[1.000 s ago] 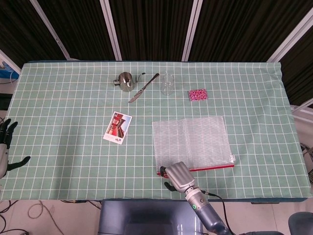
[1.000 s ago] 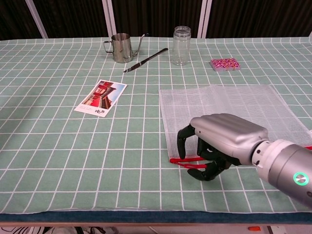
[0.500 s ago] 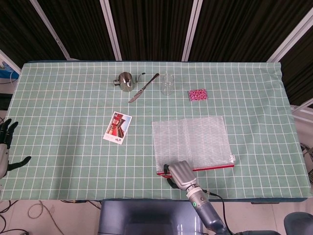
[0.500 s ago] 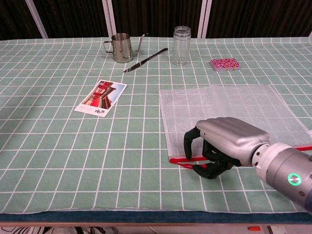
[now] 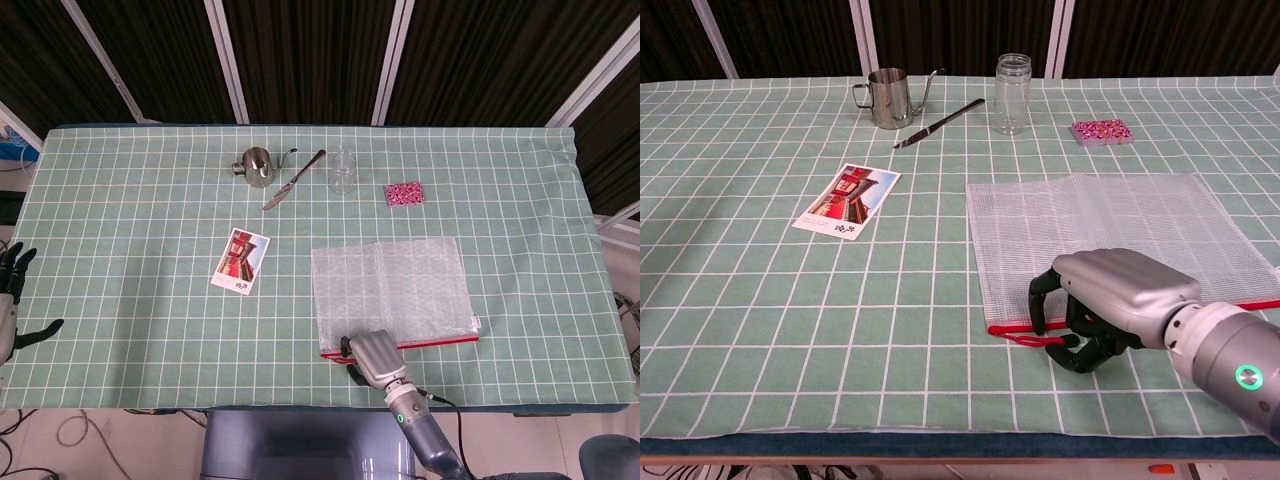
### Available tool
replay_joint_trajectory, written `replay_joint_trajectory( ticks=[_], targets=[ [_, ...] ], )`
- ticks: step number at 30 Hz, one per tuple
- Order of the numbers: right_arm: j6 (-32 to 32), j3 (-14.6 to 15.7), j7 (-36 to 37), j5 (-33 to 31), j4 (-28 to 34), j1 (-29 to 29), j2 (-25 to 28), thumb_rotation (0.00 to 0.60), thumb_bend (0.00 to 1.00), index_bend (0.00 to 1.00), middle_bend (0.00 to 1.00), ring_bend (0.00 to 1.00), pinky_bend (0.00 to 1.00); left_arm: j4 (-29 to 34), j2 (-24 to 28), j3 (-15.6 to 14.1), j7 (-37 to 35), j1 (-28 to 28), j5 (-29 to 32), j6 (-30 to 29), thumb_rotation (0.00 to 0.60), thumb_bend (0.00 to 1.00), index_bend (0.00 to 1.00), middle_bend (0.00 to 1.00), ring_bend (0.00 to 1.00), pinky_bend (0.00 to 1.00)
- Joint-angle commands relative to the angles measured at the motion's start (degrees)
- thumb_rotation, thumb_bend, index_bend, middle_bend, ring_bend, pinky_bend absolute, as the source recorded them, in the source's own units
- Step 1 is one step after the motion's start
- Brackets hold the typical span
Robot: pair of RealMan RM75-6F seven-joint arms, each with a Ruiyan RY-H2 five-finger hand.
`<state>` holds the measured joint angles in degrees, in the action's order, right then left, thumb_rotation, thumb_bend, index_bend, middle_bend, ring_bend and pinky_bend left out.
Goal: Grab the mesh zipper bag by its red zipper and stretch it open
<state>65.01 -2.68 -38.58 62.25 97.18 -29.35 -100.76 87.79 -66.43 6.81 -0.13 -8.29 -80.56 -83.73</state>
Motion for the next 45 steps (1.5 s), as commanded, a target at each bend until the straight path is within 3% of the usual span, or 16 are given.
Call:
replay_joint_trajectory(
  ticks=[1, 24, 32, 45],
  targets=[
    [0.0, 0.1, 0.1, -0.1, -0.1, 0.0, -0.1, 0.6, 0.47, 0.5, 1.0, 1.0, 0.95, 0.0, 0.0, 0.0, -0.1, 0.0, 0.0, 0.0, 0.6, 0.04, 0.0, 0.0, 0.0, 0.0],
    [0.5, 0.6, 1.9, 0.3, -2.1, 0.6, -0.9, 0.6, 0.51, 0.6, 1.0, 1.0, 0.95, -0.1, 0.1, 0.1, -0.7, 0.0, 0.0, -0.1, 0.6, 0.04, 0.0, 0.0, 0.0, 0.0],
    [0.7, 0.7, 2.5, 1.0, -1.9, 0.8, -0.7, 0.6, 0.57, 0.61, 1.0, 1.0, 0.95, -0.1, 0.2, 0.1, -1.0, 0.0, 0.0, 0.0, 0.6, 0.04, 0.0, 0.0, 0.0, 0.0],
    [2.6, -2.0, 3.2, 4.2, 3.0, 0.1, 2.2, 0.6, 0.61, 0.64, 1.0, 1.0, 0.95, 0.1, 0.2, 0.1, -0.3, -0.1, -0.2, -0.2, 0.6, 0.04, 0.0, 0.0, 0.0, 0.0]
  ],
)
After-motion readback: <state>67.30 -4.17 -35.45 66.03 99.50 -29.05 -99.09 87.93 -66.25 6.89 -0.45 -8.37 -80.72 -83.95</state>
